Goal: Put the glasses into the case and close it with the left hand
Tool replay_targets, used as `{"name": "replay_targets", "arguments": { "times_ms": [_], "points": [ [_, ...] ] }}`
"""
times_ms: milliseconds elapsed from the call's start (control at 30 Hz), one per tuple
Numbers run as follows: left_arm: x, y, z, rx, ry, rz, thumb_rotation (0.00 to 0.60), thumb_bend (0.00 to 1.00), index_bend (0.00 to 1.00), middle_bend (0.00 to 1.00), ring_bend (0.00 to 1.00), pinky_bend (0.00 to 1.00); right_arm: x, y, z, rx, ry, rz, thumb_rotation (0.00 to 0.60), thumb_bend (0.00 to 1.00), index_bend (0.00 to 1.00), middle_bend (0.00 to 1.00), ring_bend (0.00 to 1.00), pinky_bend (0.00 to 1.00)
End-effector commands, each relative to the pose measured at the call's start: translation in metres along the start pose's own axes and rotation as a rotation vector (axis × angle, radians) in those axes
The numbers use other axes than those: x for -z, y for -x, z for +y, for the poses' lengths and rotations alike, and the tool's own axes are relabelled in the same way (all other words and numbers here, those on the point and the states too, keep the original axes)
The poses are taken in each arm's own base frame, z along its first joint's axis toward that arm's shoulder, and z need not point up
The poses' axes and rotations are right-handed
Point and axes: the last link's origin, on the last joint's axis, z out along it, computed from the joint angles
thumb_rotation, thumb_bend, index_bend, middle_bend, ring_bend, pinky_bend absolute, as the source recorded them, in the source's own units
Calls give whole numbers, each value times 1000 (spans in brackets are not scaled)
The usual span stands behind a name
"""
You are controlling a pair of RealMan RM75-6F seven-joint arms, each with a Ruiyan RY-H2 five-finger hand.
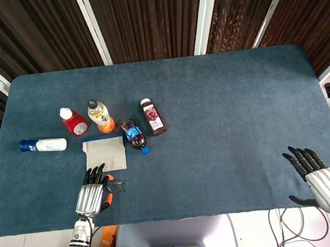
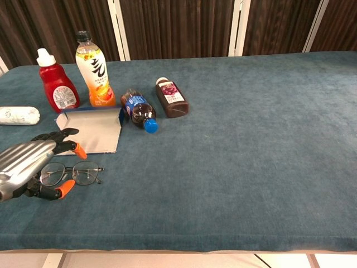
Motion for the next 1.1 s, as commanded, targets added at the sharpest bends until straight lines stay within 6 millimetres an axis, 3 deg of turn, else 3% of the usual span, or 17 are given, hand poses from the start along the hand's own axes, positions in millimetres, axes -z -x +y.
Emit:
{"name": "replay_targets", "arguments": {
  "times_ms": [33,467,1100],
  "points": [
    [-4,1,-3,-6,-20,-4,600,363,341,0,0,0,0,0,0,0,1,1,600,238,0,0,0,0],
    [-11,4,-3,-12,-49,-12,600,387,509,22,0,10,1,-1,0,-1,-1,2,600,238,0,0,0,0],
    [-11,3,-2,-54,-62,16,600,438,598,93,9,38,1,0,0,4,-2,0,600,236,2,0,0,0]
  ]
}}
